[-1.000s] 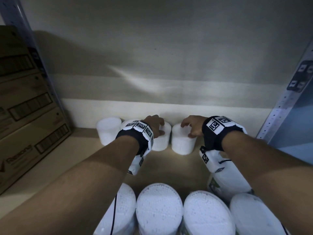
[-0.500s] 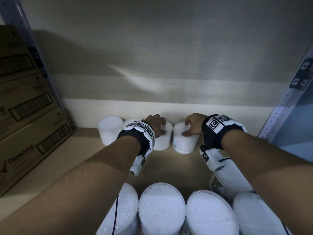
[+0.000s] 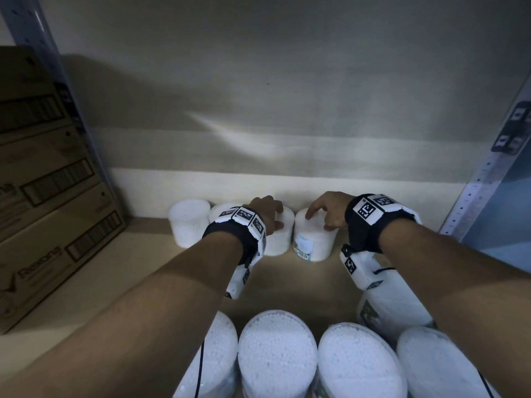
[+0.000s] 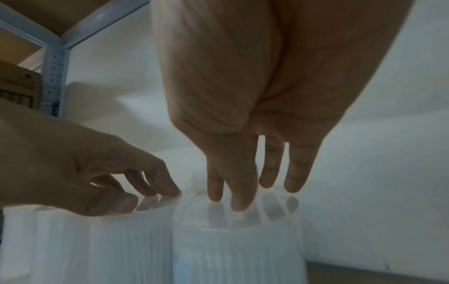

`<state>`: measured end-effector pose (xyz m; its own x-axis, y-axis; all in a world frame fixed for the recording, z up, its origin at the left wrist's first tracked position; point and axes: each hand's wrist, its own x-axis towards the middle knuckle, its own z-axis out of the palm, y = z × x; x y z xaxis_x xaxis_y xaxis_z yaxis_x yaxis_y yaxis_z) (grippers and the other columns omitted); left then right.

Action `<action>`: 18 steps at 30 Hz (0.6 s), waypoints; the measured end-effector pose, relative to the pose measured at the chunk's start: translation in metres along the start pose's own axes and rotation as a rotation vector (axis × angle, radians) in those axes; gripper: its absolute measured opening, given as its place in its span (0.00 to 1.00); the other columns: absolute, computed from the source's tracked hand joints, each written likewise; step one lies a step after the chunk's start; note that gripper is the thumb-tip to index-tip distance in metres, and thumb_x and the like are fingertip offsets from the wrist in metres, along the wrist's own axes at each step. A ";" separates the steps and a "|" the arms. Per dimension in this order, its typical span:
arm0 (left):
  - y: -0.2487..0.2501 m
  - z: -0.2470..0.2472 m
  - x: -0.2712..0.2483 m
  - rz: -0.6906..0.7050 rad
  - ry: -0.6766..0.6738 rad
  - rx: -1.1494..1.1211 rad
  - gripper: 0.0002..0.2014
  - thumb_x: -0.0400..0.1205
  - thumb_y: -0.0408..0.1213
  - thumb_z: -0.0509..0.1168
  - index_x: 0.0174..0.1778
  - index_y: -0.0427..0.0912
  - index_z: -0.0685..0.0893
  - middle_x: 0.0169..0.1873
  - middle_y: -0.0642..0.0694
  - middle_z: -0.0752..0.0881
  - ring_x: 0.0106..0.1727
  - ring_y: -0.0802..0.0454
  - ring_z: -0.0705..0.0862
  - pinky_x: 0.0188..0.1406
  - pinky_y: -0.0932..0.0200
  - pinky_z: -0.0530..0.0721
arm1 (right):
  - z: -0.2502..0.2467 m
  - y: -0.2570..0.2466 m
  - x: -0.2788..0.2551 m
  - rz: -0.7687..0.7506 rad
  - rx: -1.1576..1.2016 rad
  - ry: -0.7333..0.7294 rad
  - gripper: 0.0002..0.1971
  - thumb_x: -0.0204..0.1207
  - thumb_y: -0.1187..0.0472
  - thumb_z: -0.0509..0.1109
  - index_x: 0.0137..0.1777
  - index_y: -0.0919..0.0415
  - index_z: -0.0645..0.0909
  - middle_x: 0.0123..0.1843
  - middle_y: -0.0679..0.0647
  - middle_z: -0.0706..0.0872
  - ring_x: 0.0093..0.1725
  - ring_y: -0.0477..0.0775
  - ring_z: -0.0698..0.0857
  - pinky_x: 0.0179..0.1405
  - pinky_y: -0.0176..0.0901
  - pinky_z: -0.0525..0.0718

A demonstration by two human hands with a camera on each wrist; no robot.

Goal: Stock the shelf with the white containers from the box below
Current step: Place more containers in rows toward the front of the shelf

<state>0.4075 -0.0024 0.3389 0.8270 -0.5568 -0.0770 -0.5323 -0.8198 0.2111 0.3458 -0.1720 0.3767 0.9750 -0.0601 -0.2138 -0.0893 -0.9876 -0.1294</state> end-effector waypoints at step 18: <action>0.000 -0.002 0.001 0.003 -0.022 -0.004 0.22 0.83 0.45 0.63 0.74 0.45 0.72 0.71 0.42 0.72 0.74 0.41 0.70 0.73 0.44 0.71 | -0.001 -0.006 0.001 0.073 -0.035 -0.042 0.30 0.71 0.60 0.78 0.74 0.56 0.75 0.71 0.56 0.79 0.70 0.57 0.79 0.63 0.42 0.76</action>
<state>0.4090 -0.0025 0.3406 0.8214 -0.5619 -0.0980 -0.5338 -0.8178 0.2152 0.3481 -0.1661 0.3785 0.9568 -0.1268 -0.2617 -0.1519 -0.9853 -0.0779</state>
